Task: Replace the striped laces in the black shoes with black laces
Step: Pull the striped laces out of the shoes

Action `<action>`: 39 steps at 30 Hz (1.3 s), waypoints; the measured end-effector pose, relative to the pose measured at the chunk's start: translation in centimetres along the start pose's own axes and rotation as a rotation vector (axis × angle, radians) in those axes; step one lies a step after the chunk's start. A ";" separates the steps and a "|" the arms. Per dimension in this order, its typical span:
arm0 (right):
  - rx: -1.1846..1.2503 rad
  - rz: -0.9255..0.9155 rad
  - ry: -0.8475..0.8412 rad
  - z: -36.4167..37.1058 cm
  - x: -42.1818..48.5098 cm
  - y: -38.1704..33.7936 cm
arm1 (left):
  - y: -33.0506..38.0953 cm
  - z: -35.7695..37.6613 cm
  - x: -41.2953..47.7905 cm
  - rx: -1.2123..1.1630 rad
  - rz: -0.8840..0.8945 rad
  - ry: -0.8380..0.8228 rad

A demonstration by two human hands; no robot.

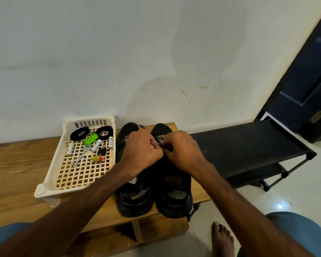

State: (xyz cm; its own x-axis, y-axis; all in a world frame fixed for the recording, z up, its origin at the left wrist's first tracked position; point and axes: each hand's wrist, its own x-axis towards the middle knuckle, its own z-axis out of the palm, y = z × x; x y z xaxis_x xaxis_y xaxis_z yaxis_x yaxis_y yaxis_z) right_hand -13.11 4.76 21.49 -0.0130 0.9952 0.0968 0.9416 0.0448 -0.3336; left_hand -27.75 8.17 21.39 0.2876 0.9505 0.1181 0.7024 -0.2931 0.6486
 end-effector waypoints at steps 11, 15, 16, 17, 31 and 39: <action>0.459 0.290 0.496 -4.5 0.1 5.0 | -0.6 0.1 0.6 -0.036 -0.068 -0.041; 0.268 0.196 0.180 -3.8 -0.6 4.6 | -0.6 0.3 0.5 -0.058 -0.062 -0.033; 0.213 0.119 0.094 -3.1 -0.6 3.6 | -0.6 0.3 0.4 -0.059 -0.054 -0.031; 0.140 0.044 0.034 -2.3 -0.6 2.5 | -0.6 0.3 0.4 -0.057 -0.045 -0.031; 0.399 0.198 0.731 -4.2 0.4 4.4 | -1.1 0.1 0.7 -0.072 -0.081 -0.042; 0.223 0.202 0.187 -2.7 -0.6 4.3 | -0.8 0.3 0.3 -0.044 -0.061 -0.044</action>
State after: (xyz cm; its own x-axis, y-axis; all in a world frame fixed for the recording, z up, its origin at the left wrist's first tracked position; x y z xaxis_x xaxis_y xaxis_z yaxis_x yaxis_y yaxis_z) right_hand -8.14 4.13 22.51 0.2472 0.9538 0.1706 0.8218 -0.1132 -0.5584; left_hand -27.98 8.66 20.67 0.2743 0.9606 0.0450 0.6907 -0.2293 0.6858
